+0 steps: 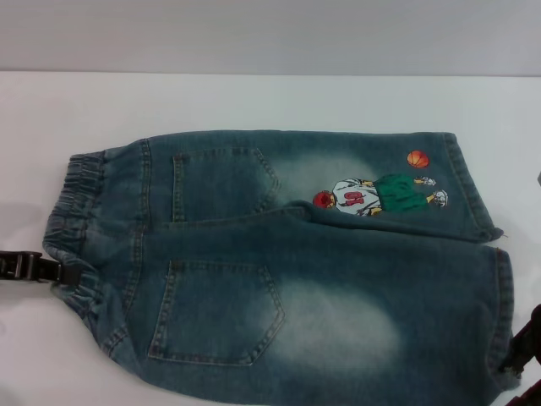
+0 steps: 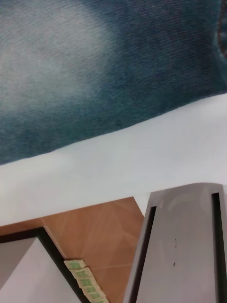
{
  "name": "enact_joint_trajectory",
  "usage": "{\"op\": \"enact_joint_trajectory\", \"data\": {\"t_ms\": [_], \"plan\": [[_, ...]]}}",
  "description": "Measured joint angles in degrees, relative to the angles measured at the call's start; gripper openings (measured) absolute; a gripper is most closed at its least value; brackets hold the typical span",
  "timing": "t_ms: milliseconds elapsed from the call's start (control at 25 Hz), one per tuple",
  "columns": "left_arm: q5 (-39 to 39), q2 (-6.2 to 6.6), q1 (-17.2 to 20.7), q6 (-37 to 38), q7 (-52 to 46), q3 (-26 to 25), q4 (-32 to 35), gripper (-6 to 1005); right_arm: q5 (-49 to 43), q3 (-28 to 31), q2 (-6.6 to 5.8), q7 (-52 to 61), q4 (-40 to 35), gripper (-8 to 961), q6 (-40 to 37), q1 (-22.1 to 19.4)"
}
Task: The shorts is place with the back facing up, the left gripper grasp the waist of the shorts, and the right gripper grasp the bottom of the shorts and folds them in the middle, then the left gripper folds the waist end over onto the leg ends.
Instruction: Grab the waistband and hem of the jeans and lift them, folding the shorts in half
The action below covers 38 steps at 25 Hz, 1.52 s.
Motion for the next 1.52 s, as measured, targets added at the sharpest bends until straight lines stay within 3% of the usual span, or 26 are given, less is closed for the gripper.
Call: {"op": "enact_joint_trajectory", "data": {"t_ms": [320, 440, 640, 840, 1080, 1160, 1360, 1520], "plan": [[0.00, 0.10, -0.33, 0.09, -0.11, 0.00, 0.00, 49, 0.05, 0.36, -0.01, -0.06, -0.01, 597, 0.52, 0.02], [0.00, 0.12, -0.33, 0.10, -0.12, 0.00, 0.00, 49, 0.05, 0.36, -0.01, -0.13, 0.09, 395, 0.58, 0.05], [0.00, 0.08, -0.32, 0.17, -0.12, 0.00, 0.00, 50, 0.05, 0.26, 0.25, -0.26, 0.09, 153, 0.64, 0.04], [-0.02, -0.01, -0.32, 0.29, -0.12, 0.00, 0.00, 50, 0.05, 0.53, 0.45, -0.39, -0.17, 2, 0.87, -0.32], [-0.60, -0.11, -0.45, 0.30, -0.12, 0.00, 0.00, 50, 2.29, 2.09, 0.45, -1.98, -1.16, 2, 1.57, -1.28], [-1.45, -0.11, -0.50, 0.44, -0.12, 0.01, -0.03, 50, 6.00, 4.77, -0.11, -3.81, -1.95, 2, 1.38, -2.06], [-5.26, 0.38, -0.71, 0.97, -0.35, 0.00, -1.43, 50, 13.75, 14.12, -2.97, -8.25, -1.10, 3, 0.85, -3.34], [-8.80, 0.43, -0.82, 0.96, -0.55, -0.03, -1.72, 51, 17.89, 20.37, -3.35, -11.09, -0.93, 3, 1.58, -4.49]]}}
